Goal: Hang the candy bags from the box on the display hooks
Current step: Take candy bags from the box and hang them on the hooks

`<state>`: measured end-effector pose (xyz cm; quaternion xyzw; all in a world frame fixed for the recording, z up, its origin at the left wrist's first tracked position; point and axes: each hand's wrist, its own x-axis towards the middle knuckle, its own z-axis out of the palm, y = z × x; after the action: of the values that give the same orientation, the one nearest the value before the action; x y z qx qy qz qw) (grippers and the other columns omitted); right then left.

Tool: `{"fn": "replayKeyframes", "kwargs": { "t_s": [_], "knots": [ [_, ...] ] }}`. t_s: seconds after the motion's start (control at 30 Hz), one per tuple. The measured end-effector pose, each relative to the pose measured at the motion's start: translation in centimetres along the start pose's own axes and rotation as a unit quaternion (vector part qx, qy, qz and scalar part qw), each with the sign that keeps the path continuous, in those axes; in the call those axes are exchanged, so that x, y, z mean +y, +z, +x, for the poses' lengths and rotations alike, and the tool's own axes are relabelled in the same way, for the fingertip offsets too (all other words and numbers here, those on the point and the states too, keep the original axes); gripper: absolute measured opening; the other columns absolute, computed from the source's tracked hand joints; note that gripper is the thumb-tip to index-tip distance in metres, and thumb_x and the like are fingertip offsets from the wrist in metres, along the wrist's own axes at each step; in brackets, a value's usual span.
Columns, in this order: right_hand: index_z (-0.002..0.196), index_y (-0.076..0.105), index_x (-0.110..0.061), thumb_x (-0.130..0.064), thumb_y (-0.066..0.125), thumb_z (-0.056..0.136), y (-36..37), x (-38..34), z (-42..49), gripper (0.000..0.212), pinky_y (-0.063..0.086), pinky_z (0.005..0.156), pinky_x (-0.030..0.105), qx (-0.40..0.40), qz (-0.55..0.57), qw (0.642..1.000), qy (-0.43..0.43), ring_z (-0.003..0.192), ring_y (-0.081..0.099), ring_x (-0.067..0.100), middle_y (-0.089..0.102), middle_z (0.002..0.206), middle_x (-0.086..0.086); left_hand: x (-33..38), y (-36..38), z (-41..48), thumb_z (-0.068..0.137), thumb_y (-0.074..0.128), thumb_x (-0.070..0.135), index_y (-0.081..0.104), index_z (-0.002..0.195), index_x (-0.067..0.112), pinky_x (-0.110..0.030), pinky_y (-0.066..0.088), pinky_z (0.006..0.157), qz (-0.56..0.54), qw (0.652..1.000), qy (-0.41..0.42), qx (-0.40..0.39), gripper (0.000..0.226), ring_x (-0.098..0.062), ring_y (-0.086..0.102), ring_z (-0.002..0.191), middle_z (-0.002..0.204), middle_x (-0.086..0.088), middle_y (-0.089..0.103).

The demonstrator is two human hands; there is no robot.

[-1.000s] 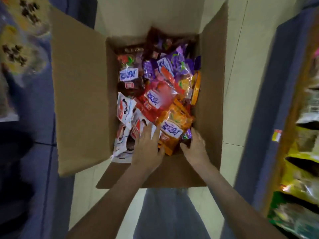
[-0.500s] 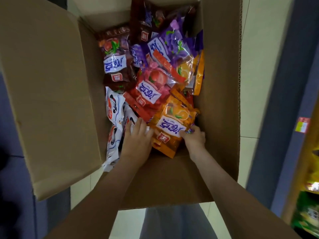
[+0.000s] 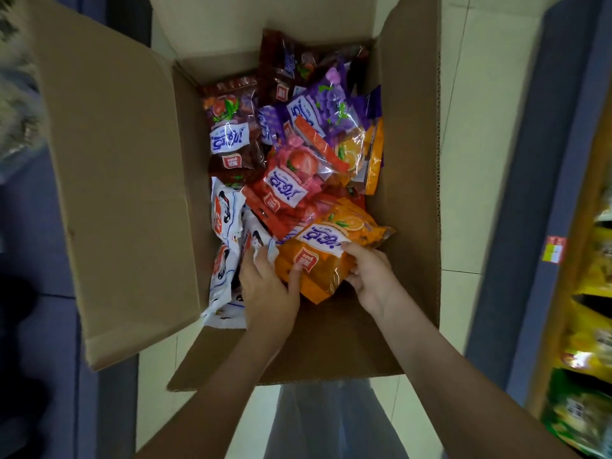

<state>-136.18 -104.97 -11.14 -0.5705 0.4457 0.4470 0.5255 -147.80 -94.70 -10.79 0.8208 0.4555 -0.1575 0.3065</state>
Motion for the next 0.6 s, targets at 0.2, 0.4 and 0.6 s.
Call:
{"fn": "replayKeyframes", "kwargs": {
  "t_s": [0.2, 0.4, 0.6],
  "knots": [
    [0.124, 0.052, -0.012, -0.009, 0.062, 0.088, 0.8, -1.5, -9.3, 0.037, 0.053, 0.070, 0.032, -0.024, -0.006, 0.999, -0.020, 0.083, 0.066, 0.017, 0.069, 0.103, 0.007, 5.2, -7.6, -3.3, 0.095, 0.053, 0.036, 0.058, 0.094, 0.019, -0.040, 0.050, 0.091, -0.394, 0.841, -0.331, -0.167, 0.017, -0.023, 0.061, 0.098, 0.110, -0.008, 0.066],
    [0.118, 0.058, -0.014, -0.018, 0.063, 0.090, 1.9, -2.7, -22.6, 0.028, 0.044, 0.054, 0.025, -0.033, 0.022, 0.999, 0.010, 0.067, 0.056, 0.011, 0.066, 0.092, 0.002, 9.9, -19.1, -9.8, 0.101, 0.041, 0.027, 0.052, 0.129, 0.015, -0.048, 0.043, 0.102, -0.454, 0.845, -0.271, -0.076, 0.032, -0.030, 0.055, 0.115, 0.126, -0.009, 0.058],
    [0.093, 0.054, -0.013, -0.015, 0.052, 0.096, 5.6, -1.0, -37.2, 0.005, 0.042, 0.048, 0.024, -0.101, -0.123, 0.986, -0.048, 0.054, 0.045, 0.013, 0.054, 0.073, 0.004, 9.1, -32.7, -18.8, 0.100, 0.043, 0.025, 0.058, 0.118, 0.004, -0.043, 0.048, 0.095, -0.486, 0.831, -0.270, 0.035, 0.032, -0.037, 0.058, 0.114, 0.120, -0.018, 0.061]
  ]
}}
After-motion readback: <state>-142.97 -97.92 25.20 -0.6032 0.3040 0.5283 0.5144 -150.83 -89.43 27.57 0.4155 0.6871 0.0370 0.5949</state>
